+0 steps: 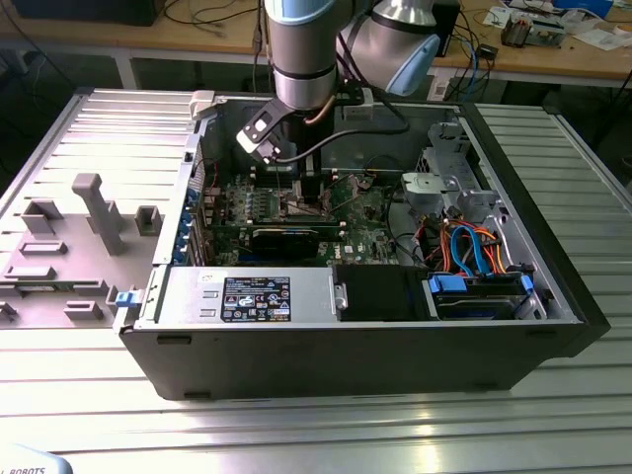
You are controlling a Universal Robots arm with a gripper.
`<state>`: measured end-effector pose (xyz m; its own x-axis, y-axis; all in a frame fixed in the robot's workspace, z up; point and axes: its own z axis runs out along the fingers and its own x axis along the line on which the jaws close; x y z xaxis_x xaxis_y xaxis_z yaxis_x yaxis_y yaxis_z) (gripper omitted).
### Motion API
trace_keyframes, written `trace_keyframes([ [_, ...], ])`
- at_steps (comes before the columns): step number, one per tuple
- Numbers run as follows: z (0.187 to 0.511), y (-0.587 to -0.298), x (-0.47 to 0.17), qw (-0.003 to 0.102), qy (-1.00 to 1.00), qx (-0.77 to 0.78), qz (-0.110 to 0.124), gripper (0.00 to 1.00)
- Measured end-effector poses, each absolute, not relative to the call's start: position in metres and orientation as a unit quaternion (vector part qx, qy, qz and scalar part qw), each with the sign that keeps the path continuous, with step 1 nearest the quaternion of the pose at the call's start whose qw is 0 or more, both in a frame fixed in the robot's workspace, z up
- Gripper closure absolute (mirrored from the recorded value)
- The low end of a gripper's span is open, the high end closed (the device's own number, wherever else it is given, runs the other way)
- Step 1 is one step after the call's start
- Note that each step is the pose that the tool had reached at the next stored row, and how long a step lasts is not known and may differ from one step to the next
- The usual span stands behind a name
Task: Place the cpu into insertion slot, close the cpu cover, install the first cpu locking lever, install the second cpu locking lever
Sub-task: 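Place the cpu into insertion slot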
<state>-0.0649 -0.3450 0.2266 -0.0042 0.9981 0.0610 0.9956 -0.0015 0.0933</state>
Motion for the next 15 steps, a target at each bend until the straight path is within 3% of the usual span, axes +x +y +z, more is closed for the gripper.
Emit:
trace_keyframes([
  [15,0.2158,-0.3489,-0.0685,0.011,0.705,0.707,0.055,0.46],
])
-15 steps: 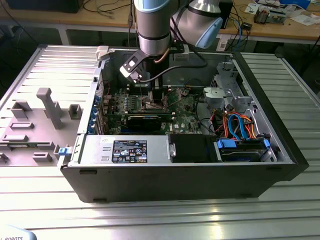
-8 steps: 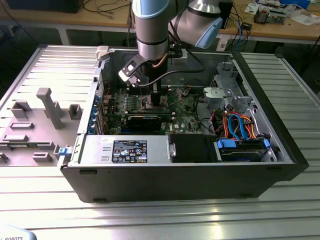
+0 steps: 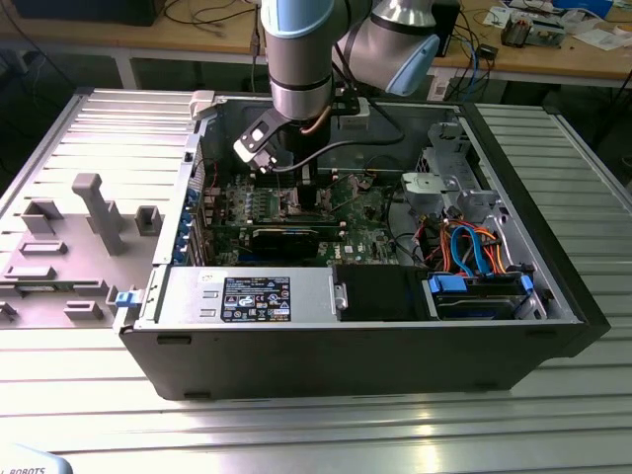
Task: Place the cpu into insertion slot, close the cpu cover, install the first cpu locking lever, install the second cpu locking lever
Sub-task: 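Place the cpu into insertion slot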
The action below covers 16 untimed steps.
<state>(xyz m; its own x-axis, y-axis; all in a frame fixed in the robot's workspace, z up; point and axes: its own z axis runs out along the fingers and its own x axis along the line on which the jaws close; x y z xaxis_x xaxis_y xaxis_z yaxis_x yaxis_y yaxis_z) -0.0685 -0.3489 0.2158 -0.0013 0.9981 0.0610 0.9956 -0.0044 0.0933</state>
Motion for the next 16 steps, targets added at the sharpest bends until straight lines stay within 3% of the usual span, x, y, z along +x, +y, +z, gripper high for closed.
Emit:
trace_keyframes([
  [16,0.198,-0.349,-0.071,0.009,0.706,0.707,0.052,0.46],
])
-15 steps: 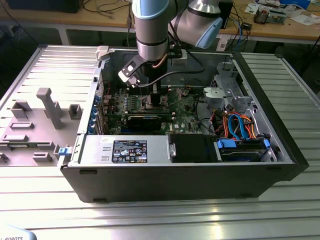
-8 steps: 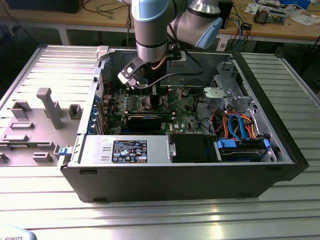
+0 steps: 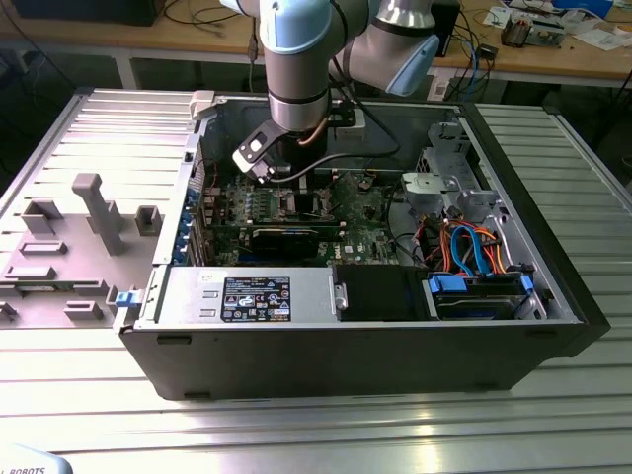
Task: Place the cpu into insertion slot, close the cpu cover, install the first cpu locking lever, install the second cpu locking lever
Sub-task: 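Place the cpu into insertion slot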
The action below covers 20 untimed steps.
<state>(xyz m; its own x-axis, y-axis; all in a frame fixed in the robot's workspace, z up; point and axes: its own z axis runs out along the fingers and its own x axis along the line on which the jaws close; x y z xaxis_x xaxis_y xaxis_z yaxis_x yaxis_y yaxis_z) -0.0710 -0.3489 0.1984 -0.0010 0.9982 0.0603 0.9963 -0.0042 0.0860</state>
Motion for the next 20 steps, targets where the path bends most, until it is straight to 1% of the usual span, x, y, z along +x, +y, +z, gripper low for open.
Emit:
trace_keyframes([
  [18,0.1983,-0.3487,-0.0695,0.009,0.704,0.708,0.052,0.46],
  [20,0.1983,-0.3486,-0.0695,0.009,0.704,0.708,0.052,0.45],
])
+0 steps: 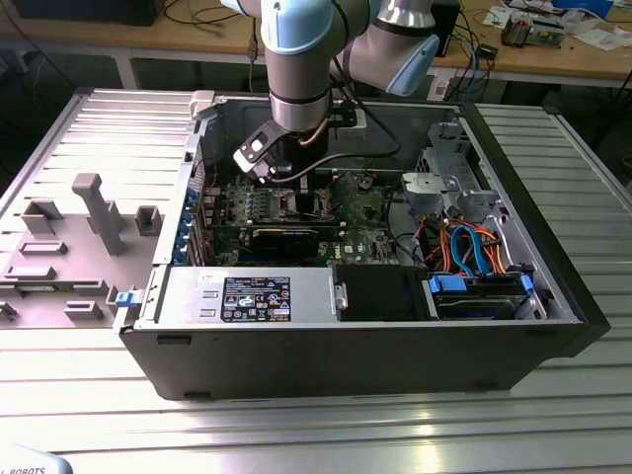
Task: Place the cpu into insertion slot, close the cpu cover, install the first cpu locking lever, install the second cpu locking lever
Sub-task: 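Place the cpu into insertion slot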
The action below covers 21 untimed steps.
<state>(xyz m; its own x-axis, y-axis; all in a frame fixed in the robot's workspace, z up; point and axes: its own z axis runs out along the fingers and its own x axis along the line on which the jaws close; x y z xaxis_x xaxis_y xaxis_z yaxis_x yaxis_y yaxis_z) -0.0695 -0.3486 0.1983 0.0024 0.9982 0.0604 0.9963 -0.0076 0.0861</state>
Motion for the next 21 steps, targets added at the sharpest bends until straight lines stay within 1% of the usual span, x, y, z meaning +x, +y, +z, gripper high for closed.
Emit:
trace_keyframes([
  [1,0.1983,-0.3486,-0.0695,0.009,0.704,0.708,0.052,0.38],
  [14,0.1971,-0.3438,-0.0695,0.01,0.697,0.715,0.052,0.38],
  [16,0.1971,-0.3438,-0.0695,0.01,0.697,0.715,0.052,0.37],
  [17,0.1971,-0.3438,-0.0695,0.01,0.697,0.715,0.052,0.31],
  [21,0.1971,-0.344,-0.0714,0.01,0.698,0.714,0.052,0.31],
])
